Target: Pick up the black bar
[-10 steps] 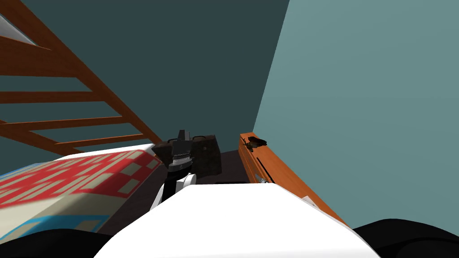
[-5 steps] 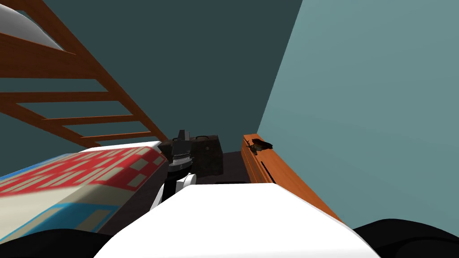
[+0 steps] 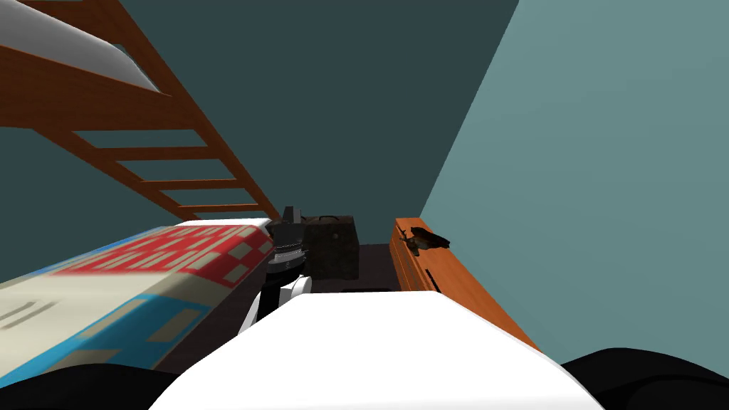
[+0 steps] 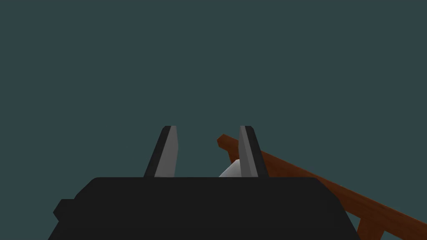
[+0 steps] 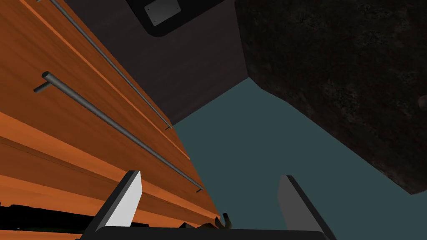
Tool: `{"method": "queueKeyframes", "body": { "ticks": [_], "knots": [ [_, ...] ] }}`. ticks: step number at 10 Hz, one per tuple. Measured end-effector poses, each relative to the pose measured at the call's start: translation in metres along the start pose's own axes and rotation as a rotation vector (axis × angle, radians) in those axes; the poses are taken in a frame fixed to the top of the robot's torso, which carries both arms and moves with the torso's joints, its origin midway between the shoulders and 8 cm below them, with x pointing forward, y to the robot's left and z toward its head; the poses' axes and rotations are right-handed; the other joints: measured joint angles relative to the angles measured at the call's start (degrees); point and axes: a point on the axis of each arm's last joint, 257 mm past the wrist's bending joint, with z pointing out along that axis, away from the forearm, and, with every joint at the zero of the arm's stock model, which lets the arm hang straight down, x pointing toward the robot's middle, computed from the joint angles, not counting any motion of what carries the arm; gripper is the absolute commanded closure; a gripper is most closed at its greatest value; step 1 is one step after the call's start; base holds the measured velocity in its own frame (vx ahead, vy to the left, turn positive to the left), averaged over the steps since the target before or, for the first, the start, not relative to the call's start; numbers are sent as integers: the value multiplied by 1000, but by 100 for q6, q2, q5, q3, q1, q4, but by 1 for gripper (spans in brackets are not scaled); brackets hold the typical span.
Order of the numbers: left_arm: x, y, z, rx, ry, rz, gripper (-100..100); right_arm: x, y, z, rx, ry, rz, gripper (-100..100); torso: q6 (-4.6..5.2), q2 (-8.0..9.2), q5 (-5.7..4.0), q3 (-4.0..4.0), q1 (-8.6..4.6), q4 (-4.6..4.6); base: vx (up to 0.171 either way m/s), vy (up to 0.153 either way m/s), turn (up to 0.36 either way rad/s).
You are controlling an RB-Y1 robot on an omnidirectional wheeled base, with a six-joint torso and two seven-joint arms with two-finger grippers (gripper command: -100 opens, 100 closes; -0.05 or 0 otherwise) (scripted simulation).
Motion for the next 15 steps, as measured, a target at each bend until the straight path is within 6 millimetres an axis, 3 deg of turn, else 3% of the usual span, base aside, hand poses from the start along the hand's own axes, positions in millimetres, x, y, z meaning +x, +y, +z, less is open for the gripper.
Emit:
{"method": "queueKeyframes", "body": {
  "ticks": [6, 8, 11, 13, 15],
  "knots": [
    [0, 0, 0, 0, 0, 0, 0, 44, -79, -35, 166, 126, -30, -100, 1, 2, -1, 1, -1, 1, 67, -21, 180],
    [0, 0, 0, 0, 0, 0, 0, 68, -107, -55, 237, 183, -39, -100, -3, -8, 0, -4, -1, -1, 87, -28, 231],
    [0, 0, 0, 0, 0, 0, 0, 84, -132, -71, 292, 224, -48, -100, -3, 8, 1, 5, 6, 3, 51, -19, 192],
    [0, 0, 0, 0, 0, 0, 0, 112, -155, -95, 358, 280, -49, -100, -1, -12, -2, -6, -10, -2, 95, -58, 208],
    [0, 0, 0, 0, 0, 0, 0, 125, -175, -107, 398, 312, -52, -100, -2, 0, -1, 0, -1, 1, 63, -33, 256]
  ]
}}
